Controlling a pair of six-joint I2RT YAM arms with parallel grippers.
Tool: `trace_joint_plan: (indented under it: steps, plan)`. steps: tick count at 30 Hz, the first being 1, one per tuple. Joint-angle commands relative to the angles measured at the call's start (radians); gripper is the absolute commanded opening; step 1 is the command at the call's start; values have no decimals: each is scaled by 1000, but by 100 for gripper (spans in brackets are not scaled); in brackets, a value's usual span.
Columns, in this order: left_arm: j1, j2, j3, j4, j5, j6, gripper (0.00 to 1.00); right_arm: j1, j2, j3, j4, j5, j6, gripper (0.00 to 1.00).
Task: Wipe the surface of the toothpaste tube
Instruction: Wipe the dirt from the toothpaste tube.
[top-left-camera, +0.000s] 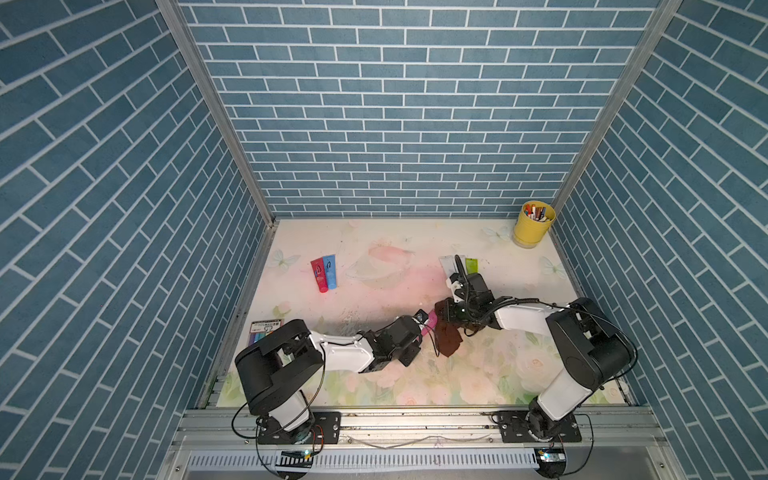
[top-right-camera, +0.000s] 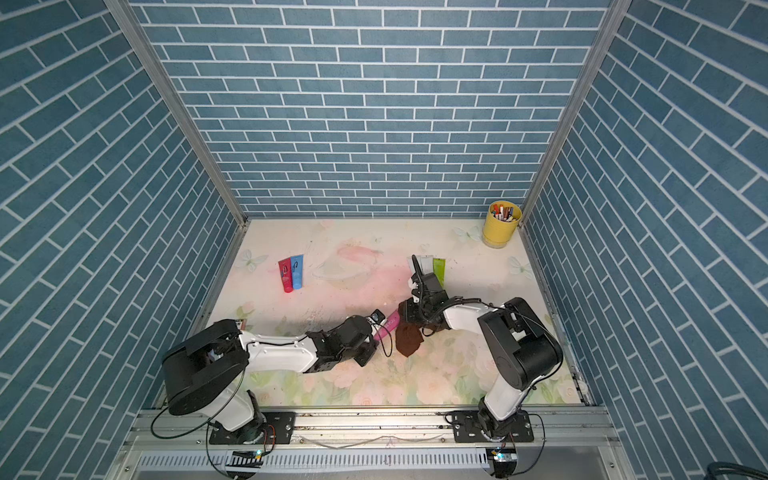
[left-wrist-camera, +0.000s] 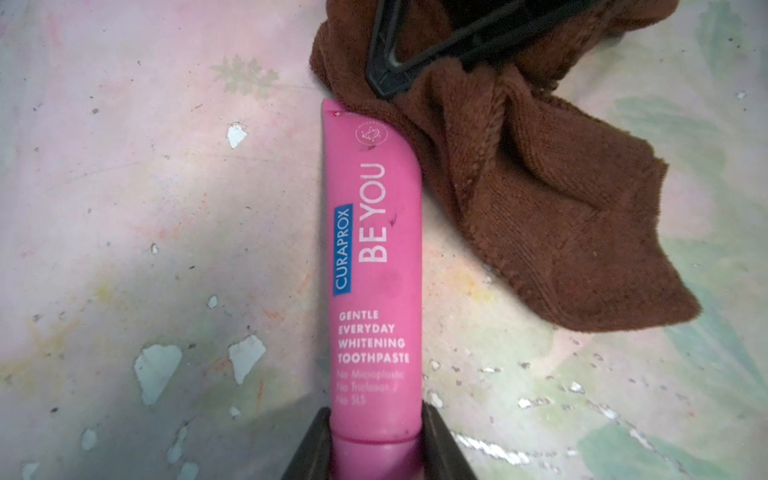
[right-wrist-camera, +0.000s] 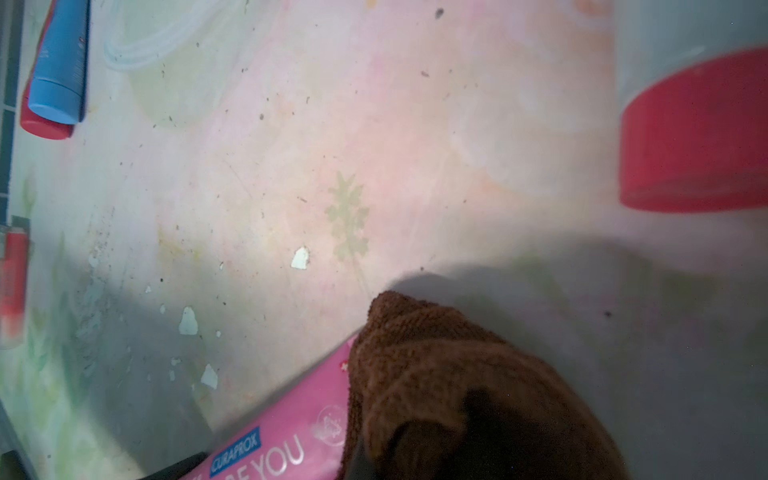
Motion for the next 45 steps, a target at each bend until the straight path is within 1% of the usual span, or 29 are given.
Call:
trace_joint_plan:
  steps: [1,6,11,15,18,20,25,28,30,33,41,43,45]
  plan:
    - [-11,43,18,-13,74,20,8,125,36,-60,-107,-193,-3,0]
    - [-10,50,36,-11,83,22,7,161,1,-117,-24,-337,59,0]
    - [-10,51,38,-10,84,22,7,178,-16,-124,0,-375,70,0]
    - [-10,34,25,-1,79,19,7,178,10,-119,4,-397,79,0]
    - [-9,27,20,1,79,20,7,170,24,-118,-48,-340,70,0]
    - [-9,26,20,1,79,19,6,140,35,-125,-72,-284,70,0]
    - [-11,9,9,3,76,17,5,11,66,-139,-144,-95,39,0]
    - [-10,-11,-7,11,72,13,5,-23,65,-129,-199,45,19,0]
    - [-9,-25,-19,16,72,10,4,-46,75,-129,-202,99,13,0]
    - [-9,-41,-31,21,77,5,4,-77,90,-137,-174,109,15,0]
    - [-9,-52,-45,25,88,4,3,-87,69,-154,-154,144,26,0]
    - [-10,-46,-40,23,90,6,4,-86,63,-158,-146,116,26,0]
    - [-10,-38,-36,23,90,8,4,-71,47,-169,-113,33,25,0]
